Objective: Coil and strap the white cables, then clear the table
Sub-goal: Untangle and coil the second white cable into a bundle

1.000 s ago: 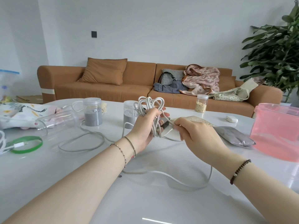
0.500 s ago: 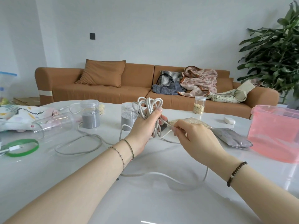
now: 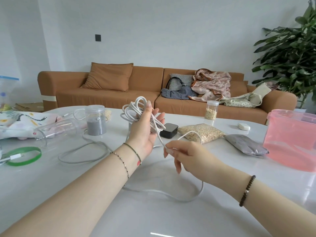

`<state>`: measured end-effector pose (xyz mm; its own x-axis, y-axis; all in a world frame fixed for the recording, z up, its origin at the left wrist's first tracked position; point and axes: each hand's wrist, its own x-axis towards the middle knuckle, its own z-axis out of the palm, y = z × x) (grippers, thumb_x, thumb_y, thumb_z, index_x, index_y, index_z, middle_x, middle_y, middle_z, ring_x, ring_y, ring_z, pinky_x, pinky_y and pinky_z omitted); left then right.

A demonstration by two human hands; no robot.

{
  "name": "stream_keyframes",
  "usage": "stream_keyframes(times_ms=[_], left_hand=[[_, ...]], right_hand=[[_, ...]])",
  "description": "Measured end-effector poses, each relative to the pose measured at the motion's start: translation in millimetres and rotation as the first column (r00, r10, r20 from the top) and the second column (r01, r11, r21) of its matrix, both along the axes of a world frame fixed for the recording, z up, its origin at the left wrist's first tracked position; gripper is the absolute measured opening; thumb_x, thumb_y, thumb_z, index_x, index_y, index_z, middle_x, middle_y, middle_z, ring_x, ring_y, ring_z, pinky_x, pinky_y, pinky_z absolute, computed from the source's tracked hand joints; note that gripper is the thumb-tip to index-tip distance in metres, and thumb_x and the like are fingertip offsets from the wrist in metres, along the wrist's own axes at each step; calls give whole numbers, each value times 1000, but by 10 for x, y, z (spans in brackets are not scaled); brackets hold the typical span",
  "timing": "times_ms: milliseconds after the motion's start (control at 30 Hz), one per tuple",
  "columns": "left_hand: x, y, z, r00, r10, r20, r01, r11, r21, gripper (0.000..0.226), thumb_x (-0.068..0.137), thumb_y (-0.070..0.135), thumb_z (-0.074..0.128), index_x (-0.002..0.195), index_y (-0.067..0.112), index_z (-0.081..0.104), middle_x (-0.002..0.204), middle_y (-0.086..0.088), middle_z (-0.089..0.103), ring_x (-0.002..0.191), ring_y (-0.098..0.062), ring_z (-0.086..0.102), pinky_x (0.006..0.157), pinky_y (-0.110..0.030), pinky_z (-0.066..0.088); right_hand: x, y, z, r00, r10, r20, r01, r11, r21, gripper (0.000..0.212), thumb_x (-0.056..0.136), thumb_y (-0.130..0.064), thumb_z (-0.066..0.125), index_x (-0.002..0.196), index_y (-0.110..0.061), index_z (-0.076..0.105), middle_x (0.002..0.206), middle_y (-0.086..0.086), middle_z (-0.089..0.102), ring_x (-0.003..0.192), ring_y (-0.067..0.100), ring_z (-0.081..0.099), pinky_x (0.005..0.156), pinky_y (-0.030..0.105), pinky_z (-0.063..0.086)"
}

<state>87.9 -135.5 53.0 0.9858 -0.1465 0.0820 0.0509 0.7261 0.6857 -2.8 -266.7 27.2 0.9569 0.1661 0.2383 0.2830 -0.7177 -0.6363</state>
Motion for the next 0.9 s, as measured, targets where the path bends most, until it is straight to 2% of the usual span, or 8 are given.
stream_keyframes(times_ms=[133, 300, 400, 467, 533, 667, 767, 900], left_hand=[[-14, 38, 26, 993, -114, 22, 114, 993, -6, 18, 93, 33, 67, 93, 16, 61, 84, -1, 67, 83, -22, 75, 80, -35, 61], [-84, 59, 58, 975, -220, 43, 217, 974, 56, 19, 94, 31, 66, 87, 15, 58, 68, 0, 64, 70, -18, 72, 65, -31, 60], [-117, 79, 59, 951, -309, 32, 304, 946, 112, 22, 94, 28, 66, 77, 15, 60, 66, 0, 57, 62, -16, 65, 65, -29, 56], [-116, 86, 52, 932, -362, 21, 356, 923, 145, 23, 94, 26, 65, 75, 17, 57, 63, 1, 50, 58, -12, 55, 67, -27, 52], [-108, 83, 37, 927, -375, 6, 368, 914, 170, 21, 94, 25, 65, 76, 17, 57, 61, 2, 48, 60, -13, 53, 75, -28, 52], [-108, 61, 11, 928, -372, -12, 366, 905, 216, 20, 95, 23, 64, 78, 16, 56, 64, -1, 50, 80, -18, 66, 102, -40, 51], [-96, 43, -5, 937, -349, -25, 346, 915, 207, 16, 94, 21, 66, 81, 14, 58, 68, -1, 54, 88, -19, 67, 104, -44, 50], [-84, 32, -24, 936, -350, -21, 347, 917, 198, 14, 93, 22, 68, 85, 13, 61, 75, -4, 62, 93, -22, 68, 100, -47, 52]], right_hand=[[61, -107, 10, 991, -118, 63, 124, 987, -98, 26, 102, -35, 47, 85, -29, 65, 59, -3, 68, 48, 6, 45, 56, 23, 41], [101, -171, 38, 978, -208, 22, 208, 978, 2, 37, 97, -48, 55, 75, -22, 68, 57, -1, 67, 47, 7, 46, 57, 28, 42], [118, -232, 47, 958, -285, 12, 285, 958, -16, 51, 86, -61, 61, 65, -16, 67, 47, -3, 58, 46, 10, 47, 57, 30, 41], [118, -280, 71, 929, -366, 58, 369, 928, -45, 56, 79, -68, 64, 61, -15, 64, 42, -6, 49, 43, 10, 43, 56, 29, 37], [114, -328, 108, 898, -427, 106, 434, 900, -47, 59, 75, -70, 67, 56, -14, 59, 39, -8, 43, 40, 9, 37, 53, 28, 32], [90, -320, 111, 903, -407, 139, 425, 894, -143, 54, 86, -61, 63, 57, -16, 57, 41, -10, 44, 43, 10, 39, 52, 29, 29], [88, -266, 110, 923, -333, 195, 372, 901, -222, 40, 100, -43, 49, 71, -19, 59, 54, -6, 50, 55, 8, 45, 53, 31, 32], [88, -275, 112, 935, -221, 277, 289, 928, -237, 29, 105, -28, 39, 80, -18, 50, 67, -4, 53, 65, 17, 48, 64, 37, 39]])
